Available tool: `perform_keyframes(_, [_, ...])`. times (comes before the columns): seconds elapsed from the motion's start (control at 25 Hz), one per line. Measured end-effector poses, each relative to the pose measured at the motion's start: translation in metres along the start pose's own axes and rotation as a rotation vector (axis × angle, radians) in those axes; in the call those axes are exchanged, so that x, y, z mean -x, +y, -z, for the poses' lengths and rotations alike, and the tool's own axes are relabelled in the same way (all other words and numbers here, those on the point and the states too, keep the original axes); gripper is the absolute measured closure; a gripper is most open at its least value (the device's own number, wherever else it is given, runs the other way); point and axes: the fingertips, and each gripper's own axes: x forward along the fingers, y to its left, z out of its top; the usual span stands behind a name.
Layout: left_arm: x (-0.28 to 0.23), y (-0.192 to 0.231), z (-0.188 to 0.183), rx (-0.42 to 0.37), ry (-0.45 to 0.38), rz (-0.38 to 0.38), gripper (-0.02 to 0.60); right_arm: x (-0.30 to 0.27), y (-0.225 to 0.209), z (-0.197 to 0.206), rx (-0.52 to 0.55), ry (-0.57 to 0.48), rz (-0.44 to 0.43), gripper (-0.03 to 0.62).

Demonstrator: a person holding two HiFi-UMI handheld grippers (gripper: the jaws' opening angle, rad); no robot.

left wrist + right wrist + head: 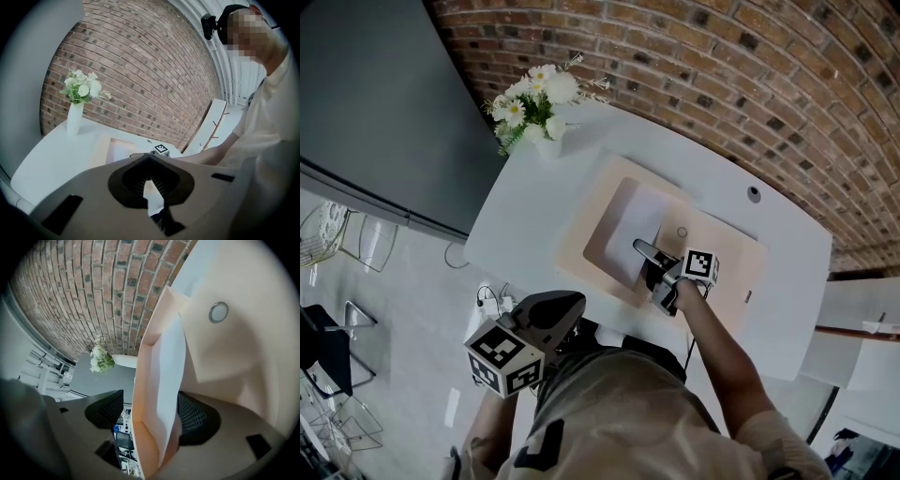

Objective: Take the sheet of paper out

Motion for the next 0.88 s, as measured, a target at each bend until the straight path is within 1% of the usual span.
perform_keyframes(0.2, [-0.002, 0.003, -0.002, 0.002, 0.002, -0.003, 0.568, -0.012, 0.004, -0.006, -0.005, 0.013, -0.002, 0.227])
perform_keyframes(0.28, [-0.002, 0.003, -0.002, 0.005, 0.002, -0.005, 0.568, -0.012, 0.000, -0.008, -0.011, 0.013, 0.032, 0.244])
perform_keyframes(0.32, [-0.002, 0.004, -0.003, 0.006, 0.001, -0.006, 0.567, -0.011, -0.005, -0.008, -0.008, 0.014, 0.066, 0.288])
perform_keyframes(0.36, [-0.002, 0.004, -0.003, 0.008, 0.000, -0.007, 0.567, -0.009, -0.011, -0.009, 0.002, 0.016, 0.104, 0.346])
perform_keyframes(0.4, [-0.002, 0.005, -0.003, 0.010, 0.000, -0.009, 0.568, -0.007, -0.015, -0.009, 0.017, 0.016, 0.134, 0.379])
perform_keyframes(0.48, [-0.002, 0.006, -0.003, 0.012, -0.002, -0.012, 0.567, -0.004, -0.018, -0.010, 0.039, 0.014, 0.165, 0.391])
perform_keyframes(0.6, [-0.002, 0.008, -0.003, 0.015, -0.004, -0.016, 0.568, -0.002, -0.016, -0.008, 0.049, 0.010, 0.164, 0.388])
perform_keyframes(0.64, [-0.002, 0.008, -0.002, 0.015, -0.005, -0.014, 0.566, -0.001, -0.014, -0.007, 0.053, 0.010, 0.161, 0.399])
perform_keyframes(0.76, [-0.003, 0.007, -0.003, 0.015, -0.005, -0.008, 0.568, 0.000, -0.016, -0.004, 0.074, 0.016, 0.175, 0.464])
perform_keyframes(0.88, [-0.005, 0.005, -0.003, 0.013, -0.003, 0.000, 0.568, 0.001, -0.020, -0.007, 0.079, -0.005, 0.199, 0.524])
